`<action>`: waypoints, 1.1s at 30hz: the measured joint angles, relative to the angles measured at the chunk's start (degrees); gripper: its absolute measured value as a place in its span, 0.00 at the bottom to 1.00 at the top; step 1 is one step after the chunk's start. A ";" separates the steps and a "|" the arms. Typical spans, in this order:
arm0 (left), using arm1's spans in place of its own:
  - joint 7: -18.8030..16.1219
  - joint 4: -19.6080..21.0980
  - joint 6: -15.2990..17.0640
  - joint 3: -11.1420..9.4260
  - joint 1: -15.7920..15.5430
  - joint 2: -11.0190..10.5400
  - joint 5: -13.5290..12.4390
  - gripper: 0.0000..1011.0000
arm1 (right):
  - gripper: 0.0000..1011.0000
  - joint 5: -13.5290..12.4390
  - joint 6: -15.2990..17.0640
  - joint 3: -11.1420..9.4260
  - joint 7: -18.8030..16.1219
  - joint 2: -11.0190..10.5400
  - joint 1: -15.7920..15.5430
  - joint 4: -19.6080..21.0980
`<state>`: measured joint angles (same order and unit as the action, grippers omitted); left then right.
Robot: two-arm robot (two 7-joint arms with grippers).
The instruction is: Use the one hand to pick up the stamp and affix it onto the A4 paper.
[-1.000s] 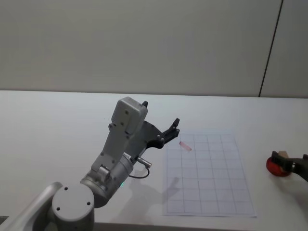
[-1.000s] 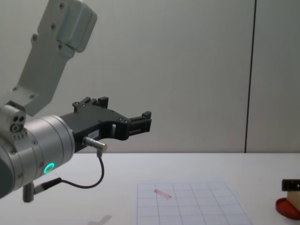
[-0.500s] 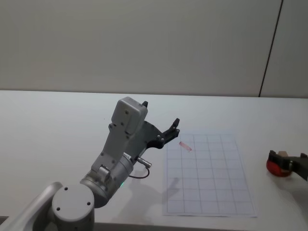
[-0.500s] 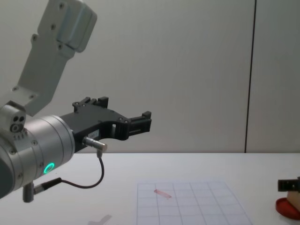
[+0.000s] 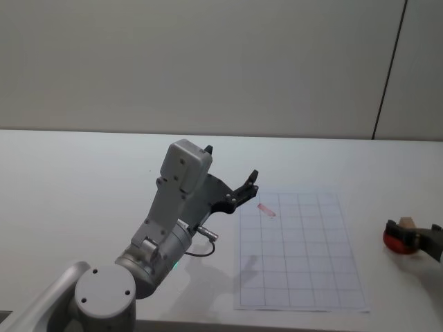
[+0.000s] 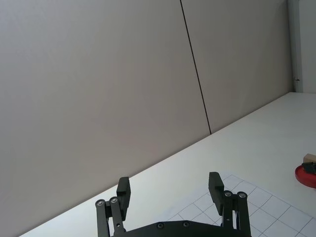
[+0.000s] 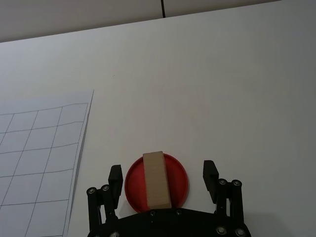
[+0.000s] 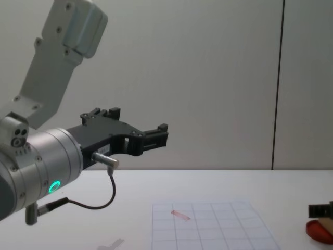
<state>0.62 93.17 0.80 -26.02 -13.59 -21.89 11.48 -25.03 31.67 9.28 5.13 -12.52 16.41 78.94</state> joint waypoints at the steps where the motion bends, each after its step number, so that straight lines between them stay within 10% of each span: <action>1: 0.00 0.00 0.00 0.00 0.00 0.00 0.00 0.99 | 0.99 0.00 0.03 -0.01 0.05 0.02 0.00 -0.02; 9: 0.00 0.00 0.00 0.00 0.00 0.00 0.00 0.99 | 0.93 0.05 0.20 -0.06 0.36 0.13 0.00 -0.12; 33: 0.00 0.00 0.00 0.00 0.00 0.00 0.00 0.99 | 0.22 0.09 0.39 -0.12 0.66 0.24 -0.04 -0.22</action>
<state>0.62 93.18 0.80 -26.03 -13.59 -21.89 11.48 -24.93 32.06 9.16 5.78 -12.29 16.37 78.72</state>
